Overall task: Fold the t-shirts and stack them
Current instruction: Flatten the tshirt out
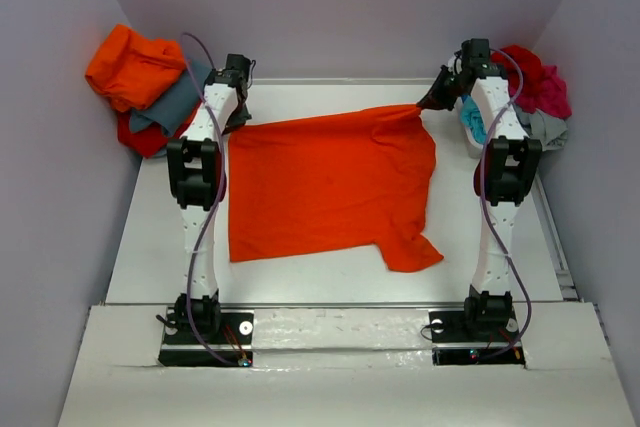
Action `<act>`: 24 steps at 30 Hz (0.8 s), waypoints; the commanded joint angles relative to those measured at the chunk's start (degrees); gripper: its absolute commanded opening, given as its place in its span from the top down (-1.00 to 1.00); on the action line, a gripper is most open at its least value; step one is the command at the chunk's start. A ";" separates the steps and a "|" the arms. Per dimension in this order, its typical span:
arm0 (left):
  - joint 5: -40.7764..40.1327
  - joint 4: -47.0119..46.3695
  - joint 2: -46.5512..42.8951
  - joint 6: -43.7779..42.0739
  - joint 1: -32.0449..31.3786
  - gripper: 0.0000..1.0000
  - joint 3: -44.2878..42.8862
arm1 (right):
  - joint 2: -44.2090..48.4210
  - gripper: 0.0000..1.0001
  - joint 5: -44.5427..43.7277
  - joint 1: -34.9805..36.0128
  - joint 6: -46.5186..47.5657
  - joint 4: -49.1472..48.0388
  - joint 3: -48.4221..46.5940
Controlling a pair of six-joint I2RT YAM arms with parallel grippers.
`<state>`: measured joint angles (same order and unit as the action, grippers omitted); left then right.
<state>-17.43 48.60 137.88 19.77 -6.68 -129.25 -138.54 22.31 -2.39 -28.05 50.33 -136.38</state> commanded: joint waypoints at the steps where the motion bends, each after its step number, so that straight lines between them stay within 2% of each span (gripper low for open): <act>1: -4.54 0.36 -10.52 0.01 0.71 0.89 2.77 | 0.90 0.86 -0.95 -1.56 1.25 -0.58 1.11; 11: -4.63 -0.88 -20.45 -0.26 -1.06 0.89 12.17 | 5.30 0.86 -1.03 -1.56 1.86 -1.11 2.96; 20: -4.02 -1.31 -22.22 -0.61 -2.11 0.89 16.13 | 3.80 0.86 -0.87 -1.56 1.42 -0.14 -2.92; 24: -3.49 -1.40 -22.92 -0.79 -2.64 0.89 17.27 | 4.94 0.86 -0.60 -1.56 1.60 0.04 -1.27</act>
<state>-18.44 47.00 118.63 19.77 -8.95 -112.95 -138.21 22.55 -2.68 -27.59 50.94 -136.49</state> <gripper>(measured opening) 0.091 0.078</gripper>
